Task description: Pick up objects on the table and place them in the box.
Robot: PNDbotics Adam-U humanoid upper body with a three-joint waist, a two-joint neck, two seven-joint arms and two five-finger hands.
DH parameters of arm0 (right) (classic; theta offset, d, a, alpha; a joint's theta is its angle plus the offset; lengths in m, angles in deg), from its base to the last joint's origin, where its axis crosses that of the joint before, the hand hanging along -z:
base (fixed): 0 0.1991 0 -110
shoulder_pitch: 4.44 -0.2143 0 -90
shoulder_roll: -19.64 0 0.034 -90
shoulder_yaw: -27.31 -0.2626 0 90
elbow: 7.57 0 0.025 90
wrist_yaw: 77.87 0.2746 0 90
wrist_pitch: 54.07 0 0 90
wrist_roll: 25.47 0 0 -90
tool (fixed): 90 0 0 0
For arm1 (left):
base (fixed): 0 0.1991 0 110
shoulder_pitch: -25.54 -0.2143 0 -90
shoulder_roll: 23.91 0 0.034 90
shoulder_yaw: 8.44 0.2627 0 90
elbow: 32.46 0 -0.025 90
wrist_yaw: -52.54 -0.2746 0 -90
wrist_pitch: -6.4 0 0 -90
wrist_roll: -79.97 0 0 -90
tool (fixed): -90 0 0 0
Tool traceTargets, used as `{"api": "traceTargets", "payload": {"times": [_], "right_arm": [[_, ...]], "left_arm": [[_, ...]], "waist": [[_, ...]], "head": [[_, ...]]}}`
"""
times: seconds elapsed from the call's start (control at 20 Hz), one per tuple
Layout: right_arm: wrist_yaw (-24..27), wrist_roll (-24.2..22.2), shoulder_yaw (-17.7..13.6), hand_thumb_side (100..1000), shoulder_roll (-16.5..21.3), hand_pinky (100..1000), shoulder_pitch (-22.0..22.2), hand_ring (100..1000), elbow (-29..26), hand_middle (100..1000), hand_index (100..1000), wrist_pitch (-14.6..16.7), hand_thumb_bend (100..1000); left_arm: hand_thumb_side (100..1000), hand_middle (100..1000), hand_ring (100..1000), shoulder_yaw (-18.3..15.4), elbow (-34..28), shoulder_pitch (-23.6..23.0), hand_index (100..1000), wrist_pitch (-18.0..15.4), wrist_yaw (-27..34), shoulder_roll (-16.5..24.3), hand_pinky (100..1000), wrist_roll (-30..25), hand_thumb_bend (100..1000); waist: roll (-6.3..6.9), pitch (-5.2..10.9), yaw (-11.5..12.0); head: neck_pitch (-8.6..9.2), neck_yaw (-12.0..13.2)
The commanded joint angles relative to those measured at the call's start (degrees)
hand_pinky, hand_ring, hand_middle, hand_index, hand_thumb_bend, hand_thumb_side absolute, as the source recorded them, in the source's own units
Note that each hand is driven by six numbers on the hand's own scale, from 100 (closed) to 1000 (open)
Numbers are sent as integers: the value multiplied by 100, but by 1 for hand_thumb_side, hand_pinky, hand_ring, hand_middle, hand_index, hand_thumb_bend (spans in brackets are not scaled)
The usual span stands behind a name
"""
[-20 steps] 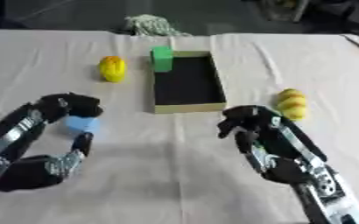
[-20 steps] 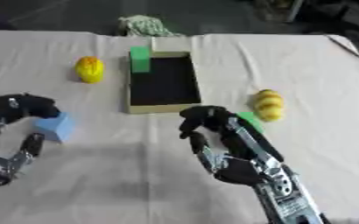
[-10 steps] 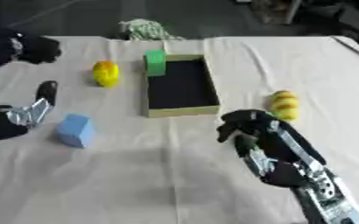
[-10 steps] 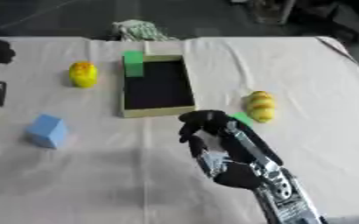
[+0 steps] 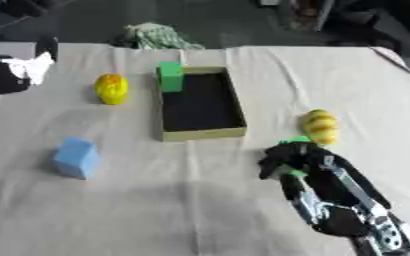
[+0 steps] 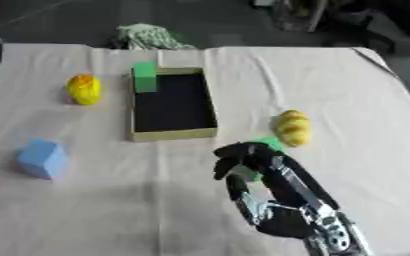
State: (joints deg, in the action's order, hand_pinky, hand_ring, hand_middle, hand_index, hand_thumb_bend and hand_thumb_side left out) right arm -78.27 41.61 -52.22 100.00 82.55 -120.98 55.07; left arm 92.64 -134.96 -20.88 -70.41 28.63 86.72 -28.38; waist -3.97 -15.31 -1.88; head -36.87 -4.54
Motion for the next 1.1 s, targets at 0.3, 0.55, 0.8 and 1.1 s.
{"api": "traceTargets", "payload": {"times": [0.3, 0.55, 0.8, 1.1], "right_arm": [[68, -74, 65, 413, 100, 740, -110, 592, -118, 577, 784, 48, 100], [90, -78, 73, 413, 109, 739, -130, 592, -118, 577, 783, 53, 100], [96, -68, 71, 414, 107, 738, -132, 591, -118, 576, 782, 50, 100], [90, -55, 66, 413, 94, 737, -131, 591, -118, 574, 781, 37, 100]], "left_arm": [[251, 756, 774, 105, 934, 652, 888, 622, -620, -297, 811, -144, 100], [258, 760, 772, 381, 1527, 909, 893, 987, -985, -527, 809, -91, 100], [266, 766, 774, 556, 2121, 1081, 897, 1130, -1351, -710, 807, -95, 100], [270, 768, 773, 468, 2838, 1168, 897, 744, -1792, -845, 805, 2, 100]], "waist": [[68, -12, -274], [85, -16, -350], [95, -13, -389], [99, -23, -409]], "head": [[277, 244], [322, 306], [331, 326], [337, 324]]}}
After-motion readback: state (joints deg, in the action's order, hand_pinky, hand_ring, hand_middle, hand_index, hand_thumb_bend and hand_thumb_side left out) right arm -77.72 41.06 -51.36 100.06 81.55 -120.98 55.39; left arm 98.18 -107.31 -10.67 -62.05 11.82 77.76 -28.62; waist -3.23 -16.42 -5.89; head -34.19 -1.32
